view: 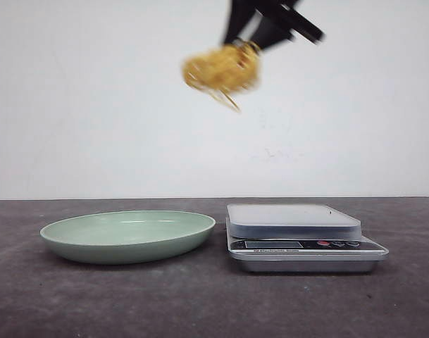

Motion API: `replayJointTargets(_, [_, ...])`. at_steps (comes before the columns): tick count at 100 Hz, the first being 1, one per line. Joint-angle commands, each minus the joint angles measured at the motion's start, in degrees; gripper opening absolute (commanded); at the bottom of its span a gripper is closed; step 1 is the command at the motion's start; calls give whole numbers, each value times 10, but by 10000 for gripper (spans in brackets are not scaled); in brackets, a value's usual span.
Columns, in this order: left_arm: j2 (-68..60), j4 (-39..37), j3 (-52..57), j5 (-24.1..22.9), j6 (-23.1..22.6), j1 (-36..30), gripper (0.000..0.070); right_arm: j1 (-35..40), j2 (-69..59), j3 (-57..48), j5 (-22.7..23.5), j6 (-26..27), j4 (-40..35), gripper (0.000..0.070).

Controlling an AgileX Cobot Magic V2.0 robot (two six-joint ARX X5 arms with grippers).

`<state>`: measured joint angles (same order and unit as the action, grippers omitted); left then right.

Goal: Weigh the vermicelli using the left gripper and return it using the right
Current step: 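Lift the bundle with the right gripper and carry it over the plate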

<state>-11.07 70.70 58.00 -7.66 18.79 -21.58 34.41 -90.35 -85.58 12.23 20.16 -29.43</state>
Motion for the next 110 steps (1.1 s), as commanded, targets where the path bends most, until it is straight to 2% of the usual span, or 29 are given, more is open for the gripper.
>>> replayJointTargets(1, [1,-5,7,-3,-8,0,318,18,-6,-17,0,37,38,0])
replayJointTargets(19, [1,-6,7,-2,-8,0,318,53,-19,-17,-38,54,72,0])
replayJointTargets(45, [1,-3,7,-2,-8,0,318,79,-83,-17,-41,72,78,0])
replayJointTargets(110, [1,-4,7,-3,-8,0,318,95,-244,-17,-50,161,118,0])
